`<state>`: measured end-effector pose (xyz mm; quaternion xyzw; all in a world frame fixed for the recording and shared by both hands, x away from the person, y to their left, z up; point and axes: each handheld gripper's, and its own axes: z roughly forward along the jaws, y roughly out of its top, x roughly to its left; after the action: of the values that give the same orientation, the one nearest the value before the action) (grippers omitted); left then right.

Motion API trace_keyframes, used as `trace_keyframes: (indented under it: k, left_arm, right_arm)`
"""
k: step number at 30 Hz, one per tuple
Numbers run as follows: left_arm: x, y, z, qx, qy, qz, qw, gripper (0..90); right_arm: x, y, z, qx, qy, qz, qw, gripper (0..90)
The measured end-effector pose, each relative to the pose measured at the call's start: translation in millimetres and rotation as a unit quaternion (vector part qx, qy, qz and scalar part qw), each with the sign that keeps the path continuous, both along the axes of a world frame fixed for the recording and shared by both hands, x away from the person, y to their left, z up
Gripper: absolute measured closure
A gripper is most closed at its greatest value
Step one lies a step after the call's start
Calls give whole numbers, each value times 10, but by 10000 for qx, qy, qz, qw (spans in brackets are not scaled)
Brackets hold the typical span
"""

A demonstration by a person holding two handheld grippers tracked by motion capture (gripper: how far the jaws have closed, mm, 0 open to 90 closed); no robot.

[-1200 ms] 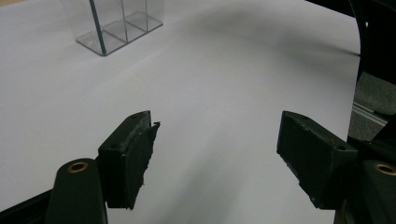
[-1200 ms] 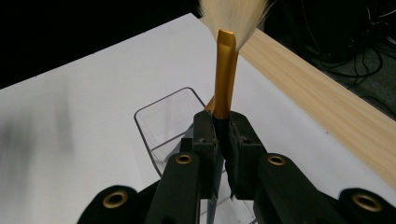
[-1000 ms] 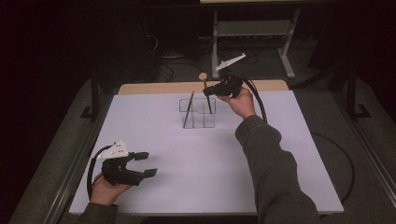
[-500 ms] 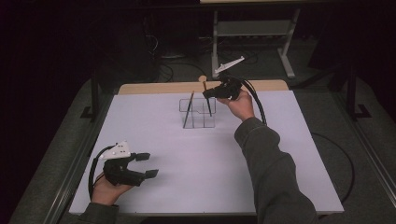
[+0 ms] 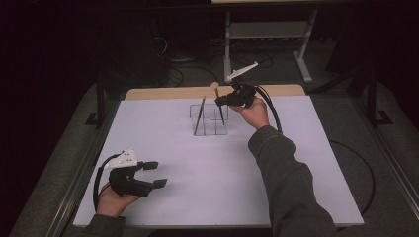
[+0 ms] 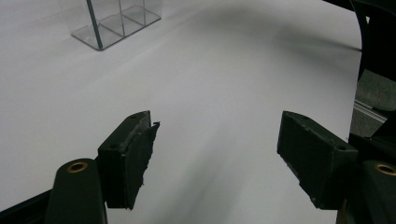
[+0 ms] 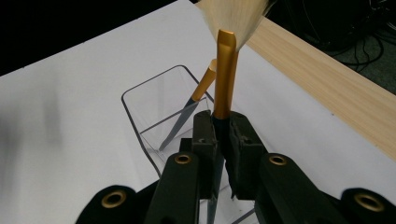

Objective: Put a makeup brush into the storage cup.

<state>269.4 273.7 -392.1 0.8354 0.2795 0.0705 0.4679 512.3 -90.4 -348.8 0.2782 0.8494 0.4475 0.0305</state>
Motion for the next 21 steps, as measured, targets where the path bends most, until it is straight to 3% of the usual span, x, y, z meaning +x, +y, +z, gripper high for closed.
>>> trace_keyframes:
  k: [2,9,21]
  left_arm:
    - [-1,2,0,-6,15,19,10000,258]
    - [-12,-11,5,-89,40,44,9999,256]
    - [-9,-4,-5,-73,25,64,10000,255]
  right_arm:
    - [-1,0,-14,-39,-36,-48,10000,742]
    - [-25,-15,-27,-46,44,-80,9999,708]
    - [-80,-36,-8,5,-14,-56,10000,676]
